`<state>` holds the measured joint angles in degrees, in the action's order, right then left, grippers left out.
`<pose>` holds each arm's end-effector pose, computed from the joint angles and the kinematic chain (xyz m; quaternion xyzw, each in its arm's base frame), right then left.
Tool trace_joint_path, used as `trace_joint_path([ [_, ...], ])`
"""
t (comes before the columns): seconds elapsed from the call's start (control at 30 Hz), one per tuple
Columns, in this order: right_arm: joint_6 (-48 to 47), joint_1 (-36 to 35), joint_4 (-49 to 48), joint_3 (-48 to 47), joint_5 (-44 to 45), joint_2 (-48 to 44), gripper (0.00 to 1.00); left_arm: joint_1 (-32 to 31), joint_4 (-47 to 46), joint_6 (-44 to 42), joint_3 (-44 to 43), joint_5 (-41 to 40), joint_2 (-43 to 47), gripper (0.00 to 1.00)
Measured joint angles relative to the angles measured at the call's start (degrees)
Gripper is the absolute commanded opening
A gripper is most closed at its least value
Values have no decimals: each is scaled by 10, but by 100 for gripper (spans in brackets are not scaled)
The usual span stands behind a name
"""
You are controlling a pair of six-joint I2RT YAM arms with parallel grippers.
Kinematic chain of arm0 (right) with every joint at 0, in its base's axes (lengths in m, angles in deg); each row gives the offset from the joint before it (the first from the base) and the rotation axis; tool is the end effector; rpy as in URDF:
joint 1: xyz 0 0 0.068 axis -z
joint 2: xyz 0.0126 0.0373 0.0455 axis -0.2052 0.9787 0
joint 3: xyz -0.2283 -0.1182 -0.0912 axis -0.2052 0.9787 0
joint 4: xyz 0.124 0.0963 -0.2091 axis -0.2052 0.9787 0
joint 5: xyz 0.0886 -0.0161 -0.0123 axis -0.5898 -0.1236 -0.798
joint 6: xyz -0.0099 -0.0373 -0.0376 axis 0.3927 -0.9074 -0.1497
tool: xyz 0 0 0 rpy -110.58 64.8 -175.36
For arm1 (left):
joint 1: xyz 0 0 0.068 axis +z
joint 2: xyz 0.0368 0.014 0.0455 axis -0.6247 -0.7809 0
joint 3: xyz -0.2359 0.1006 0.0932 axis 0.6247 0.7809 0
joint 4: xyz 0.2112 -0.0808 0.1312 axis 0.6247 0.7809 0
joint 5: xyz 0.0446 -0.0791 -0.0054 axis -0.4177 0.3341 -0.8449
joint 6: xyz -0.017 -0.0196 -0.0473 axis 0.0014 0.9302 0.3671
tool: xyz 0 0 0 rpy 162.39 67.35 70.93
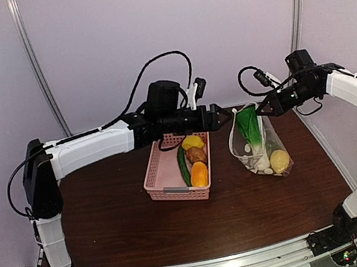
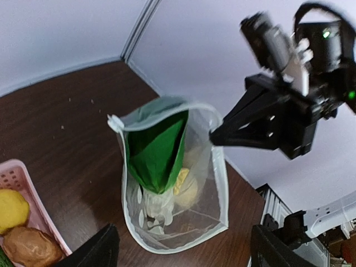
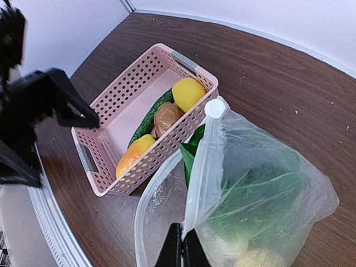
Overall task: Place the food in the zip-top bag and seal the zipper
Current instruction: Adjust the zipper food storage bag.
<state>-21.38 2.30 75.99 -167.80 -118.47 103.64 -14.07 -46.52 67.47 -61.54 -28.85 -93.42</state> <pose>0.2971 0.0744 0.3362 -0.2668 0.8396 0.3437 0.3252 0.2837 -0.3908 0.3194 0.2094 0.7751 -0.4956 0.3312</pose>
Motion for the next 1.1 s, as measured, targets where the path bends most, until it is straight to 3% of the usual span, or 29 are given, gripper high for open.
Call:
trace_joint_path([
  [0.27, 4, -15, -4, -1, -2, 3, 0, -32, 91, 21, -54, -22, -113, 70],
  [0.57, 5, -15, -7, -1, -2, 3, 0, -26, 116, 37, -142, -41, -180, 38],
  [0.63, 5, -15, -7, -1, -2, 3, 0, -23, 116, 44, -153, -42, -193, 23],
  [0.7, 5, -15, -7, 0, -2, 2, 0, -20, 117, 50, -157, -44, -201, 1],
  [0.93, -2, -15, 7, -12, 25, 1, 0, -17, 113, 50, -176, -38, -204, 0],
  [1.1, -18, -15, 13, -36, 122, -11, 0, -29, 77, 38, -106, -65, -125, 0],
])
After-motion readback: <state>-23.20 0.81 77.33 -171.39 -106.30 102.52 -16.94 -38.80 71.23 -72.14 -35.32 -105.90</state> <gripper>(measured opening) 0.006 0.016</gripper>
